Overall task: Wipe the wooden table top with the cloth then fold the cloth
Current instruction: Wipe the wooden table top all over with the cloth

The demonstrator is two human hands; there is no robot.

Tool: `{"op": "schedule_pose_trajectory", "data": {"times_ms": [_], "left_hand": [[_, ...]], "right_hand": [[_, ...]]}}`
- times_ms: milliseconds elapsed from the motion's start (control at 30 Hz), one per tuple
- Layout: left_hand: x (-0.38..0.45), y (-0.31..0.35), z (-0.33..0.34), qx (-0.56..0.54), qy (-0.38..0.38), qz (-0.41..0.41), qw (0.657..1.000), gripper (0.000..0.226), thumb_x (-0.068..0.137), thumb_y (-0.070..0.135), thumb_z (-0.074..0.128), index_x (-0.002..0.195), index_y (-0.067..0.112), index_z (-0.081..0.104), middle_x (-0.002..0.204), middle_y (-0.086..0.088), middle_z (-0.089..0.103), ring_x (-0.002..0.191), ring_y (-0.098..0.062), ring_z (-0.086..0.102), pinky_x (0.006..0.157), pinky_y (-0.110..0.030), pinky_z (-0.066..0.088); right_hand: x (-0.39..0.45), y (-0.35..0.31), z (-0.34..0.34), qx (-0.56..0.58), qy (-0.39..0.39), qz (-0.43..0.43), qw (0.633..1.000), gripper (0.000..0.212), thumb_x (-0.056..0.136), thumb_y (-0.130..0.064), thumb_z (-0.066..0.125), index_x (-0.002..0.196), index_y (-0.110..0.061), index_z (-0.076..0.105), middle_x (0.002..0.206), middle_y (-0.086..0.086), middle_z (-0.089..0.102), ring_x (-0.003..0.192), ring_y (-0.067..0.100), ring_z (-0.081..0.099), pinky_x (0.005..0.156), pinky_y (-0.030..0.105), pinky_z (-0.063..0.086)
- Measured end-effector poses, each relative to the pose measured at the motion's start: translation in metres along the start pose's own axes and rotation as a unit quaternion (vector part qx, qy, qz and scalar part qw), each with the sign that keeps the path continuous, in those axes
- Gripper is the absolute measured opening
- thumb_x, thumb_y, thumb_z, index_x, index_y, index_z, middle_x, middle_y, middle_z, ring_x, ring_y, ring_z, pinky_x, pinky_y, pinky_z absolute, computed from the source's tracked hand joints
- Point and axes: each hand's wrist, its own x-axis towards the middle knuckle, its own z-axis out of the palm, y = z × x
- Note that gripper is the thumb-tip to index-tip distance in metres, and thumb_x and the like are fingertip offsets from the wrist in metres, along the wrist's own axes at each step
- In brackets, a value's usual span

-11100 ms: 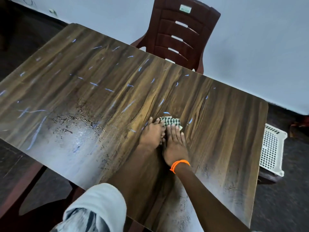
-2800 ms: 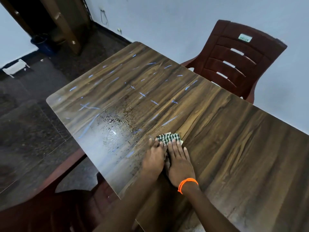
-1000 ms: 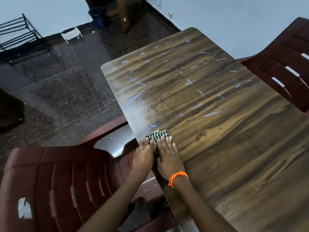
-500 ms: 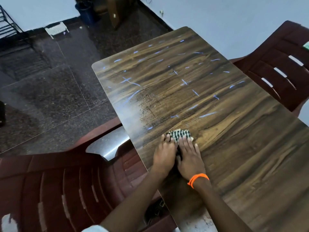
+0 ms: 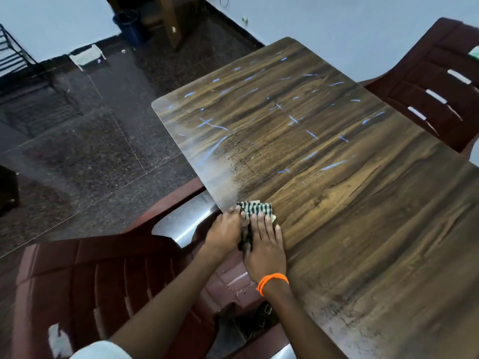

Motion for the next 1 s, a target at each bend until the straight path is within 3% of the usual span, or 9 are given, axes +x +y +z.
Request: {"op": "schedule_pose_trajectory", "data": {"times_ms": [200,300,433,567,767,900,1000], "left_hand": [[-0.036,0.033,0.027,-0.005,-0.011,0.074,0.997,0.037,0.101,0.025,0.038,0.134,0.016,0.052,0.15,-0.01,0.041,0.133,-0.026,0.045,0.101,-0.037,0.045],[-0.03,0.053,0.031,0.024,0.01,0.077,0.997,0.034,0.101,0.02,0.039,0.13,0.012,0.054,0.149,-0.013,0.042,0.136,-0.028,0.042,0.107,-0.036,0.039],[-0.008,0.053,0.03,0.008,0.037,0.062,0.997,0.028,0.098,0.018,0.046,0.122,0.01,0.056,0.135,-0.015,0.053,0.125,-0.032,0.051,0.102,-0.039,0.042],[0.013,0.021,0.013,0.029,0.036,0.039,0.998,0.023,0.096,0.016,0.049,0.116,0.009,0.059,0.122,-0.013,0.058,0.116,-0.031,0.056,0.095,-0.039,0.047],[0.0,-0.023,-0.003,0.007,0.026,-0.005,1.0,0.023,0.097,0.011,0.045,0.107,0.004,0.064,0.111,-0.017,0.065,0.107,-0.034,0.062,0.088,-0.041,0.051],[-0.012,-0.032,0.015,0.061,0.007,0.093,0.994,0.028,0.1,0.02,0.039,0.122,0.01,0.054,0.129,-0.012,0.054,0.119,-0.029,0.053,0.095,-0.037,0.045],[-0.001,-0.033,0.021,0.069,-0.006,0.17,0.983,0.035,0.099,0.022,0.038,0.13,0.008,0.049,0.137,-0.014,0.048,0.124,-0.03,0.049,0.097,-0.038,0.044]], "right_hand": [[-0.063,0.021,0.002,-0.039,0.026,0.071,0.996,0.065,0.095,-0.037,0.028,0.156,-0.019,0.015,0.164,-0.004,0.014,0.151,0.009,0.003,0.123,0.042,0.001],[-0.065,0.031,-0.005,-0.052,0.03,0.122,0.991,0.062,0.099,-0.037,0.029,0.157,-0.021,0.012,0.164,-0.006,0.013,0.151,0.007,0.002,0.123,0.042,-0.003],[-0.027,0.019,-0.011,-0.026,0.024,0.149,0.988,0.062,0.102,-0.034,0.027,0.157,-0.021,0.003,0.165,-0.002,0.003,0.152,0.013,-0.002,0.123,0.041,-0.002],[0.013,-0.011,-0.013,-0.003,-0.009,0.113,0.994,0.062,0.102,-0.03,0.029,0.157,-0.02,0.001,0.166,-0.001,-0.003,0.152,0.016,-0.005,0.123,0.04,-0.001],[-0.001,-0.06,0.013,0.022,0.019,0.092,0.995,0.069,0.099,-0.029,0.035,0.157,-0.02,-0.002,0.165,-0.002,-0.002,0.151,0.015,-0.008,0.123,0.04,-0.001],[-0.026,-0.059,0.02,0.017,0.044,0.128,0.991,0.062,0.1,-0.028,0.031,0.157,-0.024,0.007,0.165,-0.008,0.005,0.151,0.009,-0.005,0.123,0.041,-0.004],[-0.025,-0.056,0.023,0.015,0.06,0.202,0.977,0.056,0.104,-0.035,0.023,0.157,-0.025,0.009,0.164,-0.01,0.007,0.15,0.005,-0.003,0.123,0.04,-0.003]]}}
